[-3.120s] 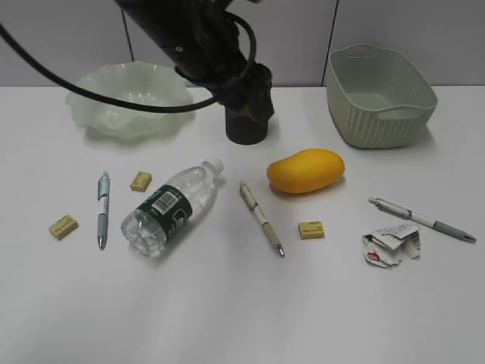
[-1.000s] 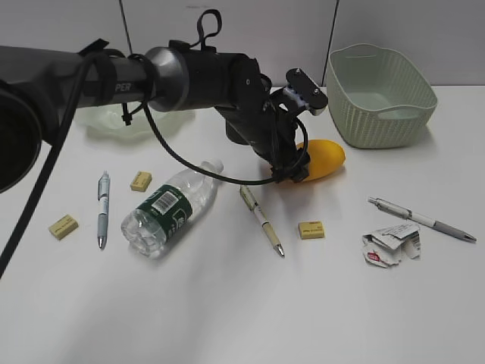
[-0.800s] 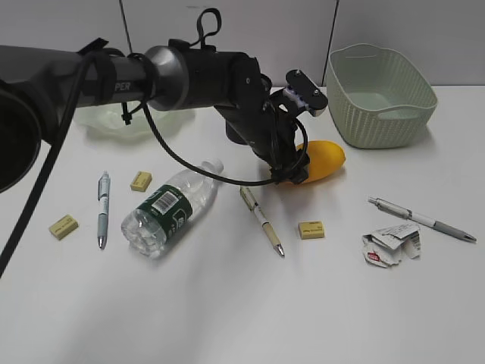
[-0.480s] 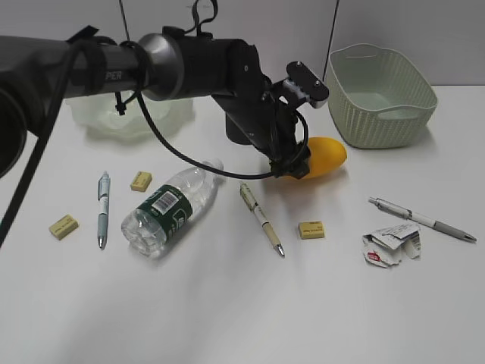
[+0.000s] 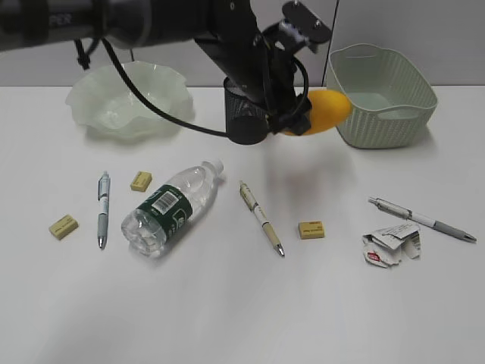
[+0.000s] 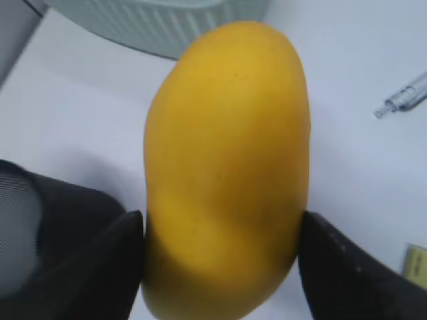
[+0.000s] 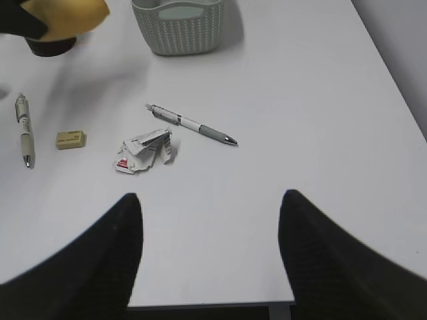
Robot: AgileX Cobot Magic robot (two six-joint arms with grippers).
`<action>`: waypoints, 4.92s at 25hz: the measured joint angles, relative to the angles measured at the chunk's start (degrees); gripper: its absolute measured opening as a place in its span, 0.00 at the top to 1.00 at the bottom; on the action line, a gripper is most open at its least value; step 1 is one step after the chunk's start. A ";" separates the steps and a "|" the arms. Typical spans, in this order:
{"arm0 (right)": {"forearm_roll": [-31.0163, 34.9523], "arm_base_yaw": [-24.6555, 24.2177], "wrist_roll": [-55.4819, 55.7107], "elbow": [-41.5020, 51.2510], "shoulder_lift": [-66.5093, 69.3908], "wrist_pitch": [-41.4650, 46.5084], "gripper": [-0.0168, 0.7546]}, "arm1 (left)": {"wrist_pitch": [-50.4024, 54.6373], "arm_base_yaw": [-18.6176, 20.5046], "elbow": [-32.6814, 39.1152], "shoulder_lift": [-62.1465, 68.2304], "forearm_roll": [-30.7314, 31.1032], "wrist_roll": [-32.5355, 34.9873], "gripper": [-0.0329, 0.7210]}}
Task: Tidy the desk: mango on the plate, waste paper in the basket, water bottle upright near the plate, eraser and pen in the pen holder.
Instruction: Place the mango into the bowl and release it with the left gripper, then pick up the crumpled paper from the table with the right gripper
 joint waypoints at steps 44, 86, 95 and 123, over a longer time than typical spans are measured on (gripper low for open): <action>0.00 0.00 0.00 0.00 0.00 0.00 0.32 | -5.80 32.05 0.45 8.40 -4.49 -5.16 0.11; 0.00 0.00 0.00 0.00 0.00 0.00 0.32 | 19.10 32.05 59.10 -55.28 -11.15 -14.15 0.26; 0.00 0.00 0.00 0.00 0.00 0.00 0.32 | 9.70 32.05 73.63 -79.95 -12.24 -17.36 0.28; 0.50 0.00 0.42 -1.25 13.86 -15.28 0.35 | 9.20 32.05 75.58 -102.97 0.39 -22.80 0.33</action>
